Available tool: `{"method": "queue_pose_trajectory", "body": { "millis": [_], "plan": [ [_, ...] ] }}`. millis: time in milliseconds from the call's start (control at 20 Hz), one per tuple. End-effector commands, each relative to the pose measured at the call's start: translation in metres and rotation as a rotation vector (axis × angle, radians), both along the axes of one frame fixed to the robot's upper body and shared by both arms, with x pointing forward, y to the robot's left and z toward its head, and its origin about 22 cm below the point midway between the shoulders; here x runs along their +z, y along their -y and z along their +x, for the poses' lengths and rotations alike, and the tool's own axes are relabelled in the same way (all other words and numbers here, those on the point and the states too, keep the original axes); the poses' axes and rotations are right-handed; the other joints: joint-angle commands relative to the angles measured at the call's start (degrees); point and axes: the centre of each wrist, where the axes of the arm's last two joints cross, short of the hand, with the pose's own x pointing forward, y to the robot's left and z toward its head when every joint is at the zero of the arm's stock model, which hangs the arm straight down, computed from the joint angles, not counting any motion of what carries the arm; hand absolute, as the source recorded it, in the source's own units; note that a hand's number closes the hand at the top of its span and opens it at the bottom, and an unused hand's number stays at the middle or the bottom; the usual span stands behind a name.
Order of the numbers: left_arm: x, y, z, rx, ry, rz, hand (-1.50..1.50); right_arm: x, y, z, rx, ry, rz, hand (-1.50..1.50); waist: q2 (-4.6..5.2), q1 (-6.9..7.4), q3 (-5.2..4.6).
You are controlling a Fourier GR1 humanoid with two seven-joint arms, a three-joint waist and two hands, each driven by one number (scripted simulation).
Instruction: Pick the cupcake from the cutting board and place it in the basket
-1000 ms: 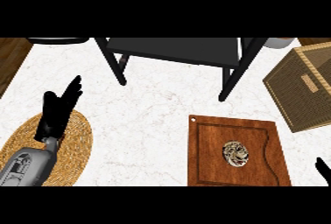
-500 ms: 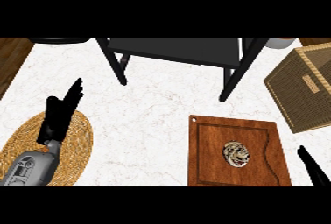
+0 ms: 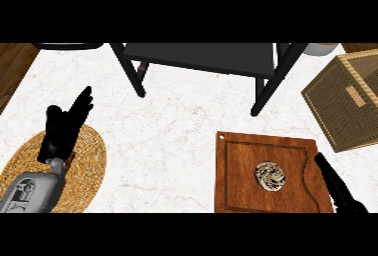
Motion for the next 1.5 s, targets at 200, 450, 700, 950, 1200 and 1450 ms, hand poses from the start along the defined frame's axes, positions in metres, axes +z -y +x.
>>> {"method": "queue_pose_trajectory", "body": {
  "millis": [200, 450, 700, 950, 1200, 1450],
  "plan": [
    [-0.006, 0.000, 0.009, 0.004, 0.001, 0.001, 0.00, -0.038, 0.009, 0.019, 0.018, -0.003, -0.010, -1.50, 0.04, -0.09, 0.00],
    [-0.003, -0.003, 0.006, -0.009, -0.021, 0.001, 0.00, -0.023, -0.028, 0.054, 0.014, -0.002, -0.003, -1.50, 0.05, 0.15, -0.01],
    [0.000, 0.001, 0.001, -0.003, -0.001, 0.019, 0.00, -0.020, -0.033, 0.042, 0.007, 0.000, -0.002, -1.50, -0.01, 0.01, -0.01],
    [0.008, -0.006, 0.005, -0.004, 0.015, 0.009, 0.00, -0.043, -0.026, 0.050, 0.021, -0.062, 0.009, -1.50, 0.01, 0.05, -0.01],
    [-0.003, -0.004, 0.025, -0.003, -0.011, -0.005, 0.00, -0.044, -0.030, 0.046, 0.035, -0.084, 0.015, -1.50, 0.05, -0.24, -0.02],
    [-0.016, -0.001, -0.002, 0.015, -0.005, 0.010, 0.00, -0.042, -0.032, 0.064, 0.011, -0.062, 0.024, -1.50, 0.02, 0.01, -0.02]
  ]
}}
